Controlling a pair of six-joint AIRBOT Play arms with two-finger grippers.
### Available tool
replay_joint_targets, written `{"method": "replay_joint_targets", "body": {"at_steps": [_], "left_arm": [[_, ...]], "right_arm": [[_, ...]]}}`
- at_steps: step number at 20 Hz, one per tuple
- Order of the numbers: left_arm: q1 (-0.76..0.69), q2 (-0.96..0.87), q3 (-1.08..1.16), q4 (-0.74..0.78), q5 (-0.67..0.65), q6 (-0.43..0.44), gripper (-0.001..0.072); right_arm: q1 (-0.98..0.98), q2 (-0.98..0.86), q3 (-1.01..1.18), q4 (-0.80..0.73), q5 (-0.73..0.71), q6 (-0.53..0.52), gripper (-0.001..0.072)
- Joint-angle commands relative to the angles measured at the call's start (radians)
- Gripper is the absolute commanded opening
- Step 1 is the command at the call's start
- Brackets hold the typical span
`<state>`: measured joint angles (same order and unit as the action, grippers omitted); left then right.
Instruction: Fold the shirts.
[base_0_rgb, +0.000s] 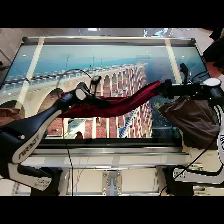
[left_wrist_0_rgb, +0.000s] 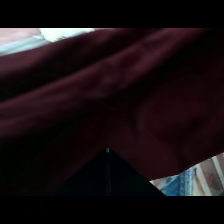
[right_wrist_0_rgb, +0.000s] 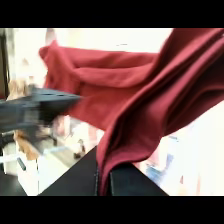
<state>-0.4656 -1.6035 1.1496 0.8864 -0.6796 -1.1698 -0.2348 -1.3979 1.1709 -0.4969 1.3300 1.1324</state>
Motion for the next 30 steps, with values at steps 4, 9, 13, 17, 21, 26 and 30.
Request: {"method": "replay_joint_targets", "body": {"at_steps": [4,9,13,17,21,26,30], "left_arm": [[-0.040,-0.135,0.060,-0.165,0.015,0.040,0.0016],[0.296,0.114,0.070,-0.154,-0.222,0.041,0.0016],[0.644,0.353,0.070,-0.154,-0.397,0.064,0.0016],[0.875,0.481,0.069,-0.154,-0.478,0.064,0.0016],[0.967,0.510,0.068,-0.154,-0.557,0.065,0.0016],[0.959,0.509,0.067,-0.154,-0.610,0.087,0.0016],[0.959,0.508,0.067,-0.154,-0.608,0.087,0.0016]], "right_arm": [[0.311,0.021,0.183,-0.005,-0.106,0.037,0.0013],[0.598,-0.030,0.288,-0.063,-0.372,0.037,0.0012],[0.847,-0.169,0.318,-0.033,-0.606,0.022,0.0011],[1.027,-0.312,0.452,-0.023,-0.912,-0.034,0.0039],[1.015,-0.336,0.554,-0.058,-0.846,0.004,0.0616],[0.724,-0.326,0.586,-0.504,-0.324,0.256,0.0546],[0.485,-0.335,0.466,-0.549,-0.072,0.381,0.0549]]}}
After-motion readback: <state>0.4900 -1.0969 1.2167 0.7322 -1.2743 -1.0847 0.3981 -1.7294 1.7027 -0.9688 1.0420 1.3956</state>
